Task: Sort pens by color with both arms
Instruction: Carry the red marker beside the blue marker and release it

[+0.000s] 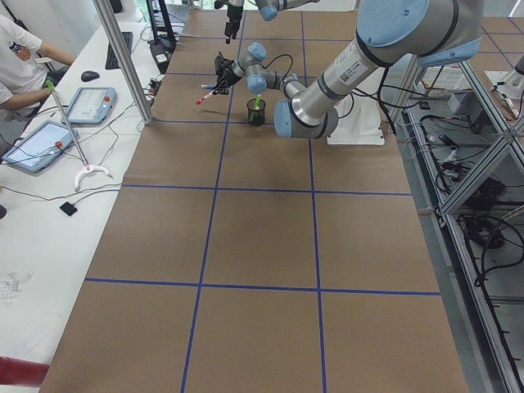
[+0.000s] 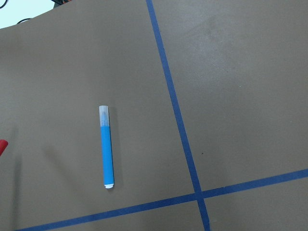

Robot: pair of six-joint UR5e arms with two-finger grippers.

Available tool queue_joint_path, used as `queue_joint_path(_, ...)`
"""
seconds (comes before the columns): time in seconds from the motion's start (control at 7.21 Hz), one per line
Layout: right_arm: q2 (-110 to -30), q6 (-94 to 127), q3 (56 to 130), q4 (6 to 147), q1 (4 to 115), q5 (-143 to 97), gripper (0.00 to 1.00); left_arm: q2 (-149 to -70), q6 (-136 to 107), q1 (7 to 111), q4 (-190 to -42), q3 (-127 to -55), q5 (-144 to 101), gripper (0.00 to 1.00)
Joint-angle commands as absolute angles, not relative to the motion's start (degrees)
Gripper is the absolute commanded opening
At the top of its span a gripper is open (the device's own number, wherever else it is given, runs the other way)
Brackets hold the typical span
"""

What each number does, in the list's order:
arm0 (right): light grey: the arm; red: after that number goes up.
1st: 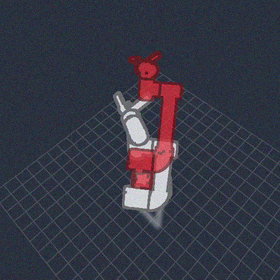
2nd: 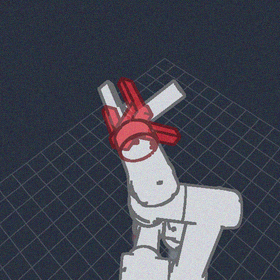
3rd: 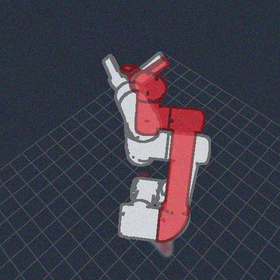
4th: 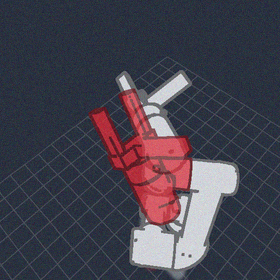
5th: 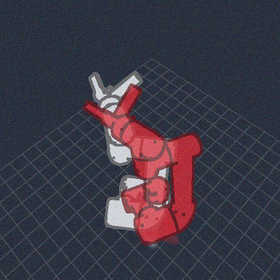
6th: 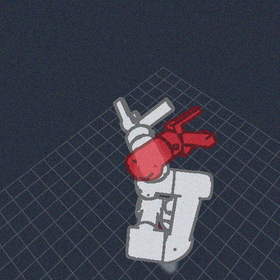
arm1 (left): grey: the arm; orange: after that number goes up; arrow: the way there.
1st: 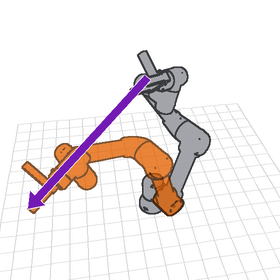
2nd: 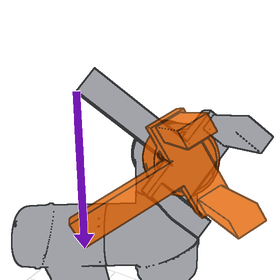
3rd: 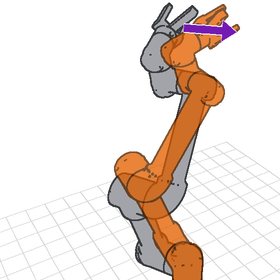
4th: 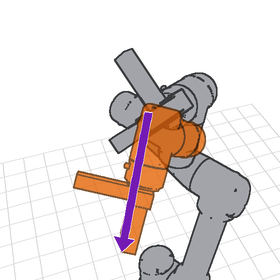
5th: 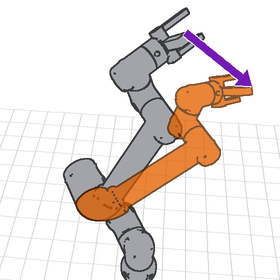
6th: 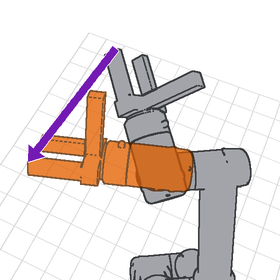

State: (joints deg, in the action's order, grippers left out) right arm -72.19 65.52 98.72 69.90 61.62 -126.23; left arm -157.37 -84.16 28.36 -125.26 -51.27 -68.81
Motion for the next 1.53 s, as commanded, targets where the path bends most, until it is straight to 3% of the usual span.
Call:
queue_joint_path(0.0,-72.1,65.7,98.6,70.0,61.6,-126.4,1.00,-160.1,-84.0,28.0,-126.4,-46.3,-66.6,0.00)
queue_joint_path(1.25,-72.9,65.4,98.0,70.0,61.5,-126.5,1.00,-162.8,-89.7,27.9,-131.4,-40.1,-66.4,0.00)
queue_joint_path(1.39,-72.9,65.4,98.0,70.0,61.4,-126.5,1.00,-162.8,-89.7,28.0,-131.5,-38.9,-66.4,0.07)
